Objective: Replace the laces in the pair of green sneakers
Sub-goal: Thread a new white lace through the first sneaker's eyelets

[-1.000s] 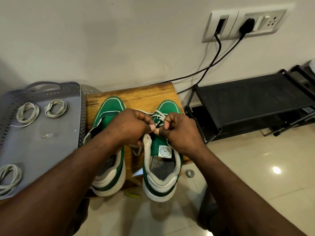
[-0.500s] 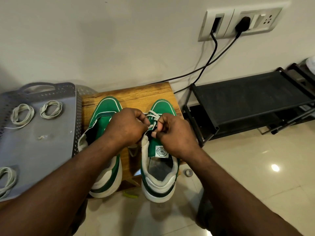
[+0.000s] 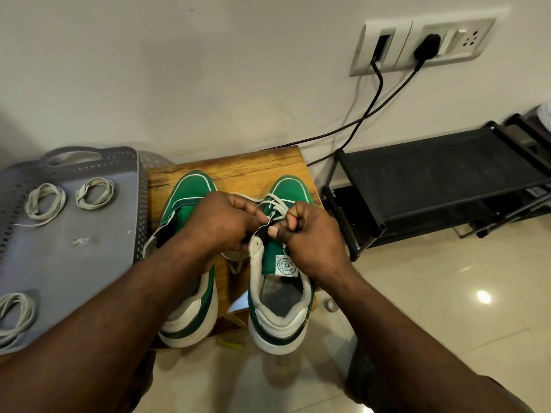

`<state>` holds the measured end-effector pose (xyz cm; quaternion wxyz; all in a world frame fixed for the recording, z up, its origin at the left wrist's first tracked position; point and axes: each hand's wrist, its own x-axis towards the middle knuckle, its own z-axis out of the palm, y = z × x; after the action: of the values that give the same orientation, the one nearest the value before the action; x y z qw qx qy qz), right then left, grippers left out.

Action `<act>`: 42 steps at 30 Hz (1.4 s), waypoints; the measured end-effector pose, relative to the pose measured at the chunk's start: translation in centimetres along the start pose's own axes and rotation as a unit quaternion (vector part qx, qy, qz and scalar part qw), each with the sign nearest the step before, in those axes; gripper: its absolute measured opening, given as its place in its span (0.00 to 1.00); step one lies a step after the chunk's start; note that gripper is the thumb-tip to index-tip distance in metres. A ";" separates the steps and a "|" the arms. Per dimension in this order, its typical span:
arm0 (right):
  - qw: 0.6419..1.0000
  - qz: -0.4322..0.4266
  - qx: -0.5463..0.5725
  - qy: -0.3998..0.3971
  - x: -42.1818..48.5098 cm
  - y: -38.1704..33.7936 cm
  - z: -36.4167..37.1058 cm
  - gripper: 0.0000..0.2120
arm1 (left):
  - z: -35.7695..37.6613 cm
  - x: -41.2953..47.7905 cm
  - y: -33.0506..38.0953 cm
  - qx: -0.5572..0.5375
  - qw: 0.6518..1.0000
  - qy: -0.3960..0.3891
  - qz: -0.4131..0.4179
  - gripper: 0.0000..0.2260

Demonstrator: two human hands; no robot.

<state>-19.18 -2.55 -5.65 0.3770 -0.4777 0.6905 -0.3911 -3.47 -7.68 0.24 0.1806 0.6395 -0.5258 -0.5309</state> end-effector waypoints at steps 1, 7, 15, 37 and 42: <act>1.000 0.000 0.012 -0.006 0.0 0.1 0.0 0.16 | 0.0 -0.1 0.0 0.004 1.000 0.003 0.003 0.05; 0.994 -0.053 -0.057 -0.081 0.5 -0.5 -1.9 0.10 | 0.3 -0.2 0.2 0.047 0.999 0.015 0.021 0.06; 0.999 -0.030 0.015 -0.028 0.2 0.4 -0.5 0.15 | -0.1 0.3 -0.1 0.030 0.999 -0.027 0.008 0.07; 0.984 -0.100 -0.116 -0.091 -0.1 -0.3 -1.0 0.14 | 0.4 1.0 -0.2 0.437 0.890 0.019 0.129 0.04; 0.985 -0.105 -0.120 -0.073 -0.1 -0.3 -0.8 0.13 | -4.1 1.9 0.5 0.503 0.849 0.120 0.109 0.04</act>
<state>-19.81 -2.37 -5.05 0.3234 -0.6162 0.6491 -0.3072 -0.33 -10.83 1.25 -0.0475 0.6401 -0.7616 -0.0895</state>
